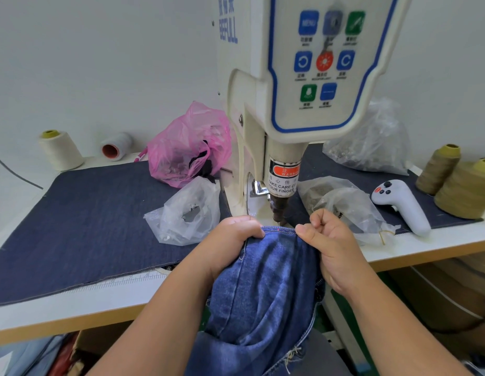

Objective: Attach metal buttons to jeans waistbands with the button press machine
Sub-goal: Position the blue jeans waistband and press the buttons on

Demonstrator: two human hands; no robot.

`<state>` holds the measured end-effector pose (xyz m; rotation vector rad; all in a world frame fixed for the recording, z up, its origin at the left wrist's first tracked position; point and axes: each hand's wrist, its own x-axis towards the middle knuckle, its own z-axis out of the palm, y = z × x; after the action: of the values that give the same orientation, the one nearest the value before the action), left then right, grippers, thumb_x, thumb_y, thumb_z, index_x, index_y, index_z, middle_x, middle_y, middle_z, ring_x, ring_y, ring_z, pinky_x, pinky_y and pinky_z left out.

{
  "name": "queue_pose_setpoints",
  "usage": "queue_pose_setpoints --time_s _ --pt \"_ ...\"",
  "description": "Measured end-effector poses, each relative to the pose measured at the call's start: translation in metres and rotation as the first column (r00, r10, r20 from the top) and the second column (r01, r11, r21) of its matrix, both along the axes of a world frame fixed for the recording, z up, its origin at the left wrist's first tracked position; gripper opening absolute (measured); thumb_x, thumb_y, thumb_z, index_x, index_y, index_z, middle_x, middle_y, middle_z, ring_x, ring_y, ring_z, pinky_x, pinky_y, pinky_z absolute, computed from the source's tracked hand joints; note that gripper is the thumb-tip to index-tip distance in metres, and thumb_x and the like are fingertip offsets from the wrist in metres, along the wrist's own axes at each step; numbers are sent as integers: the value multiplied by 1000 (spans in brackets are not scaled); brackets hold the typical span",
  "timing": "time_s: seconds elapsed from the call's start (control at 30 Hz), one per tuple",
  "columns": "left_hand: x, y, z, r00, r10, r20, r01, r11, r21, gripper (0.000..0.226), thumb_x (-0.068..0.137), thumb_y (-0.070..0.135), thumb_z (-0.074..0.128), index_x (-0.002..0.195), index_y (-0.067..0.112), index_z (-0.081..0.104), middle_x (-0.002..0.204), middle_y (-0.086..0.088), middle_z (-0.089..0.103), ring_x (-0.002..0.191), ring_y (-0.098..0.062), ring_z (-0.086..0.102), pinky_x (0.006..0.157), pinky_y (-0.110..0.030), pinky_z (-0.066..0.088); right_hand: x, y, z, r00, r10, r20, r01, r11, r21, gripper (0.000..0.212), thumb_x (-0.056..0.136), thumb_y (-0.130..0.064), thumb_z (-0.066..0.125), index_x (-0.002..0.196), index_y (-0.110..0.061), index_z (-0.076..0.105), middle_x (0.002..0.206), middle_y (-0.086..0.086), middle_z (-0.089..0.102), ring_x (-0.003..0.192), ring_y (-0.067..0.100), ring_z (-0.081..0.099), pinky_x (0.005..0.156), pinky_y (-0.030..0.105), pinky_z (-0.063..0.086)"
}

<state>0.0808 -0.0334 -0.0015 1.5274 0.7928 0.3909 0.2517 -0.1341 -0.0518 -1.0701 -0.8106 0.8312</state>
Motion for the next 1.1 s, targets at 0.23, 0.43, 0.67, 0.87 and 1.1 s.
queue_pose_setpoints --time_s 0.23,0.43,0.67,0.87,1.1 --pt "0 1 0 1000 3 5 -3 1000 -5 22 63 28 61 78 12 60 74 -5 48 69 -16 44 62 -31 35 -1 0 -1 1000 5 -24 -4 1000 17 41 88 -4 65 63 -33 50 60 -4 45 60 9 43 62 25 38" --pt "0 1 0 1000 -1 -8 2 1000 27 24 62 29 60 79 12 60 76 -6 48 72 -16 43 66 -33 35 -1 0 1 1000 4 -26 -4 1000 8 30 77 -17 71 62 -34 51 61 -6 46 60 8 44 62 23 40" --pt "0 0 2 1000 -12 -19 13 998 56 26 63 29 59 80 10 59 77 -5 47 72 -15 42 65 -29 35 0 0 0 1000 -4 -9 4 1000 -2 28 72 -23 75 63 -34 51 62 -6 44 62 9 43 63 25 39" --pt "-1 0 2 1000 -16 -10 16 999 28 26 64 29 59 83 11 60 79 -6 48 74 -17 42 65 -31 34 2 0 -2 1000 9 -3 -9 1000 1 27 69 -28 77 64 -33 51 62 -7 45 61 7 44 62 23 40" --pt "-1 -1 1 1000 -9 11 9 1000 -4 26 63 27 59 83 10 58 79 -8 46 76 -19 41 65 -31 34 1 2 -2 1000 14 -12 -13 1000 26 28 76 -17 71 63 -33 51 61 -9 46 59 6 45 58 17 43"
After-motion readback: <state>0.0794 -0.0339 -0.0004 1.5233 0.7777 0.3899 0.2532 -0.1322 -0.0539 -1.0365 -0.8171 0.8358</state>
